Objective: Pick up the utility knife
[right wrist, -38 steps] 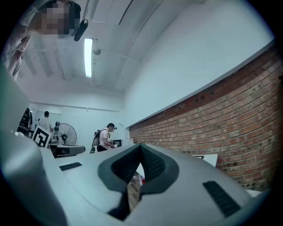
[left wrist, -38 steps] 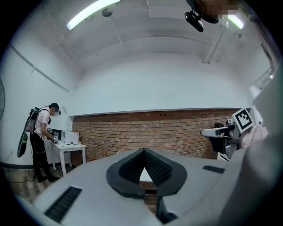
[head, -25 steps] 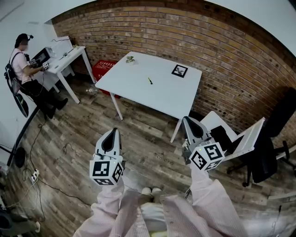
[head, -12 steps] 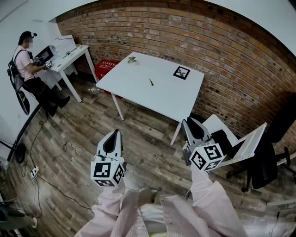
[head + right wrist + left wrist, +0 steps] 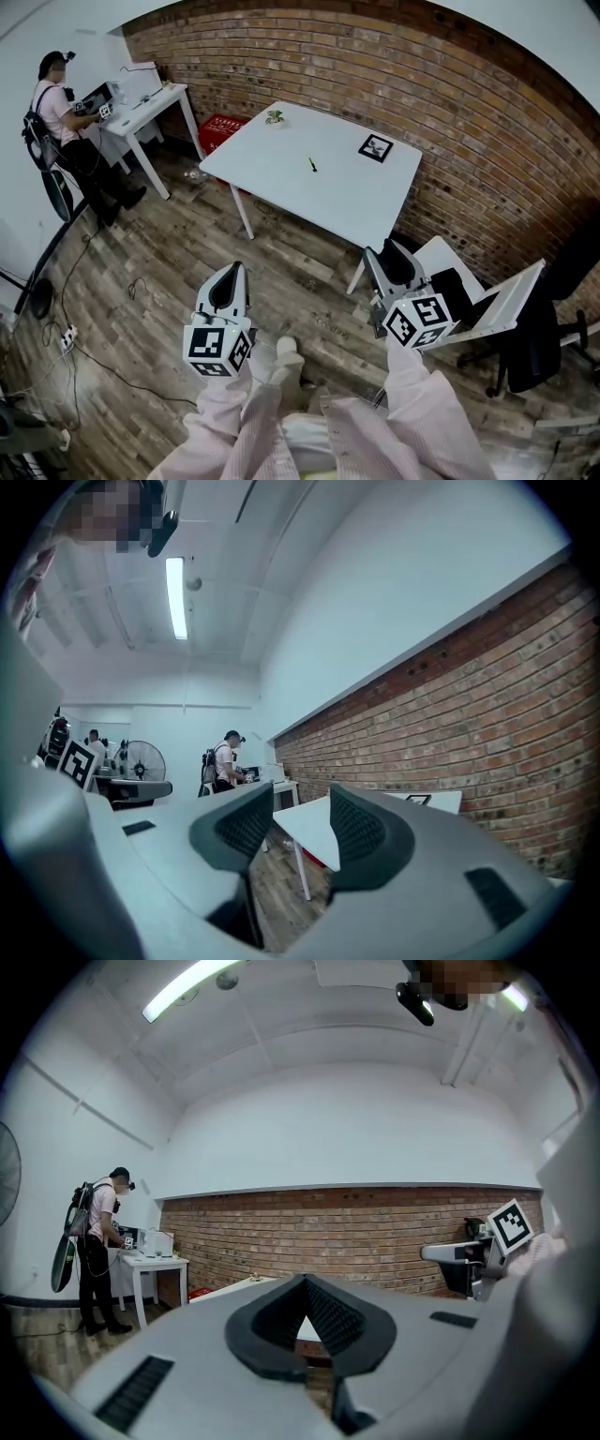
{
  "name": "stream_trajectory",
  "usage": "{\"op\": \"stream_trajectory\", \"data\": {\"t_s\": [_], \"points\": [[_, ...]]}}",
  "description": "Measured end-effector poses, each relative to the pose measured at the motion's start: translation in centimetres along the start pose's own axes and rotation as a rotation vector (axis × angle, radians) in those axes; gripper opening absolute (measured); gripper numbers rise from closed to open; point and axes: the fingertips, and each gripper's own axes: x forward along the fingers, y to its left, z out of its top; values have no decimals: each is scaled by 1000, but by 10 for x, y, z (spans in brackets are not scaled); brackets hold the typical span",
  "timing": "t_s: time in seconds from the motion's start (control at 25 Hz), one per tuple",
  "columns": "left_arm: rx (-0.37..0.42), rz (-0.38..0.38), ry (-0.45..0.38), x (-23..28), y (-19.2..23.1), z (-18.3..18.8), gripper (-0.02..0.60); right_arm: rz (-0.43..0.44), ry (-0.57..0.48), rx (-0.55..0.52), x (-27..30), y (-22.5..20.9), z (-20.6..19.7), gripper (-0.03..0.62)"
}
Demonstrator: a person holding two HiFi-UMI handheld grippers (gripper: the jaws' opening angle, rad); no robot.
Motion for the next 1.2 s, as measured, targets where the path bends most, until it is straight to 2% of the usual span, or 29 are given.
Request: {"op": "stream_trajectory", "data": {"t_s": [0.44, 1.2], "points": [[-19, -10, 8, 57, 33, -9, -8, -5, 10, 13, 65, -22, -12, 210], [-79, -67, 91, 192, 118, -35, -8, -65, 120, 87, 207, -56, -55, 210]]}}
